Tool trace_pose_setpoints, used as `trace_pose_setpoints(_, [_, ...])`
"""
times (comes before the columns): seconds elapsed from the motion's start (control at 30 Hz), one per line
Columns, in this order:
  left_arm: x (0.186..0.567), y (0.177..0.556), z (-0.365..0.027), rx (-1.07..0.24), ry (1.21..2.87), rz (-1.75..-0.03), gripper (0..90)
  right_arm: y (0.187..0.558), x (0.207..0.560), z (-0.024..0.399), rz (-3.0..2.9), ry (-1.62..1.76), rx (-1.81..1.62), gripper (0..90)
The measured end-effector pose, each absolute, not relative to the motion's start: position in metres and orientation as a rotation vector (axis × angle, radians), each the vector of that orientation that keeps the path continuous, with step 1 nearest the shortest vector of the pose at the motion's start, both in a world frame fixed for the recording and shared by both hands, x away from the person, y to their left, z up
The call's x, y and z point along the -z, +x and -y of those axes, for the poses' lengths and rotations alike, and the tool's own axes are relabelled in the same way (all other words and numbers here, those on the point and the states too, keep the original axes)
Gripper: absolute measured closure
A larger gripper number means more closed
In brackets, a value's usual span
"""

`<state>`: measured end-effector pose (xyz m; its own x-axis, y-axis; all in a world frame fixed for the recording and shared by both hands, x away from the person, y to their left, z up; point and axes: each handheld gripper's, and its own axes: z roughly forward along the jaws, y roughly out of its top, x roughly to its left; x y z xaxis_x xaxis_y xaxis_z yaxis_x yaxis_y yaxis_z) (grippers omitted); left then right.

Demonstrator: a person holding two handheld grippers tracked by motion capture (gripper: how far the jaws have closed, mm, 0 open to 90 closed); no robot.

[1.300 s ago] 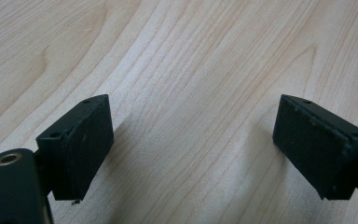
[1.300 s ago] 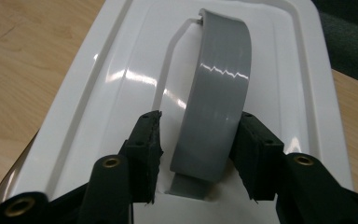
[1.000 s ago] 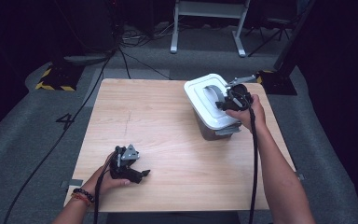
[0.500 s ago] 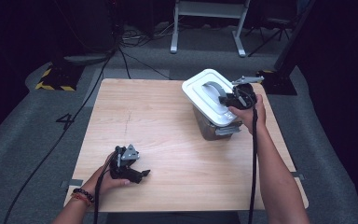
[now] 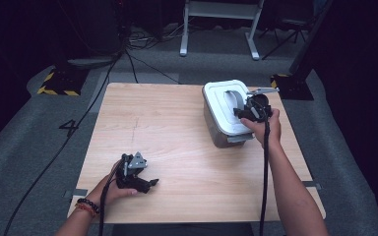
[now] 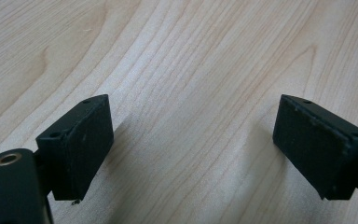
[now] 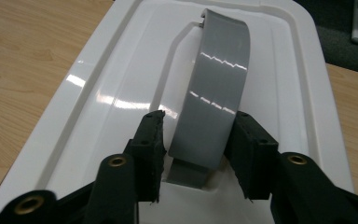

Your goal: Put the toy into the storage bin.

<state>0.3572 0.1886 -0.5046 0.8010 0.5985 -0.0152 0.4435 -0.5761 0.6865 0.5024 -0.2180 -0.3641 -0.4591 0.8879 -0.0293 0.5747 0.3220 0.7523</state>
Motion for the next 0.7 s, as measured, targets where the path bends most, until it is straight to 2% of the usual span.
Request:
trace_pose_setpoints(0.1, [0.505,0.357,-0.189,-0.284,2.279,-0.765,12.6,0.5,0.365,0.212,-2.193,1.269,-0.95,56.5])
trace_pose_setpoints(0.3, [0.505,0.357,-0.189,-0.284,2.278,-0.765,12.6,0.503,0.366,0.205,-2.19,1.232,-0.911,52.2])
trace_pose_setpoints(0.47, [0.505,0.357,-0.189,-0.284,2.278,-0.765,12.6,0.502,0.365,0.211,-2.203,1.186,-0.932,38.2])
trace_pose_setpoints(0.7, [0.505,0.357,-0.188,-0.283,2.277,-0.764,12.6,0.49,0.354,0.218,-2.21,1.08,-0.993,30.3])
